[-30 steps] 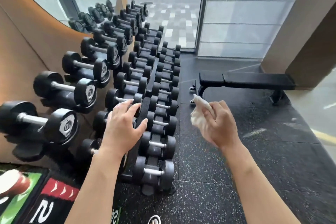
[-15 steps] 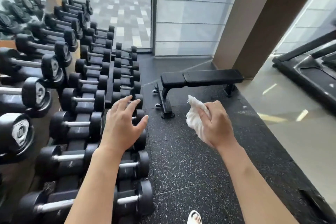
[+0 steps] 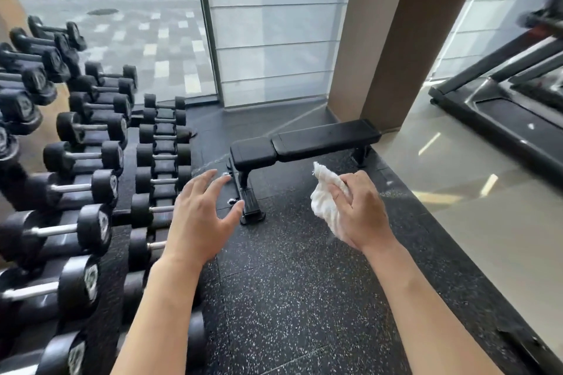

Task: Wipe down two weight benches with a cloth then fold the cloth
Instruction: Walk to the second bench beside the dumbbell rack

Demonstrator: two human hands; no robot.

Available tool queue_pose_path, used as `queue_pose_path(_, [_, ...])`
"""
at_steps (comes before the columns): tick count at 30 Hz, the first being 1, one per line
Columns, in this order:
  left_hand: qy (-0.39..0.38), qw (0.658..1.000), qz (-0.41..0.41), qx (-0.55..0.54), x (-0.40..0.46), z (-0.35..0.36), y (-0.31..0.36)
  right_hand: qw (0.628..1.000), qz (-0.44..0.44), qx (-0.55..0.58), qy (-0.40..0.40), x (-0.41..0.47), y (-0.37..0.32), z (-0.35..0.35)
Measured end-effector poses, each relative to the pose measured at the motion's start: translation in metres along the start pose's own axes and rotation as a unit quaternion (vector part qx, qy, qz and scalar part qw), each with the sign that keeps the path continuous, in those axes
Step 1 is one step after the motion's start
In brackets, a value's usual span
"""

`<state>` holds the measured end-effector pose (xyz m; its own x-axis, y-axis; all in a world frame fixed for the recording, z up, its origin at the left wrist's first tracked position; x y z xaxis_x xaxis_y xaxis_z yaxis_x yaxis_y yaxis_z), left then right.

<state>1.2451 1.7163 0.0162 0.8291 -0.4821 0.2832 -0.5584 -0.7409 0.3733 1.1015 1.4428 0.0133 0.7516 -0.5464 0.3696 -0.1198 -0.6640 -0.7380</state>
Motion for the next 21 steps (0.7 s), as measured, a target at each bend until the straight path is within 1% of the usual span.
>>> queue_pose_path(4, [-0.008,1.0,-0.007,0.002,0.038,0.023,0.022,1.0,-0.005,0.017,-0.003,0.051,0.033,-0.002])
queue_pose_path(7, [-0.027,0.999,-0.009,0.025,0.06,0.035,0.022,0.999,-0.003,0.035,-0.008,0.081,0.048,0.008])
queue_pose_path(14, [-0.03,0.998,-0.038,0.029,0.123,0.042,-0.011,0.997,-0.005,0.064,-0.032,0.139,0.055,0.061])
queue_pose_path(21, [-0.029,0.999,-0.025,0.011,0.219,0.059,-0.057,0.999,-0.008,0.044,-0.03,0.219,0.046,0.113])
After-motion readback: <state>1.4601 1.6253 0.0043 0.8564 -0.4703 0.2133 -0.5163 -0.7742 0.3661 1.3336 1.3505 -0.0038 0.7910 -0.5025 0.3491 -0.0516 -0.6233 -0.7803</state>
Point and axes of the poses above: each hand's wrist, its own x-axis towards the middle knuckle, its own z-axis out of the palm, y = z × x, the point moved 7 cm from there along x, towards the middle knuckle, and after that the axes turned 8 degrees about x, right-handed, at the moved point
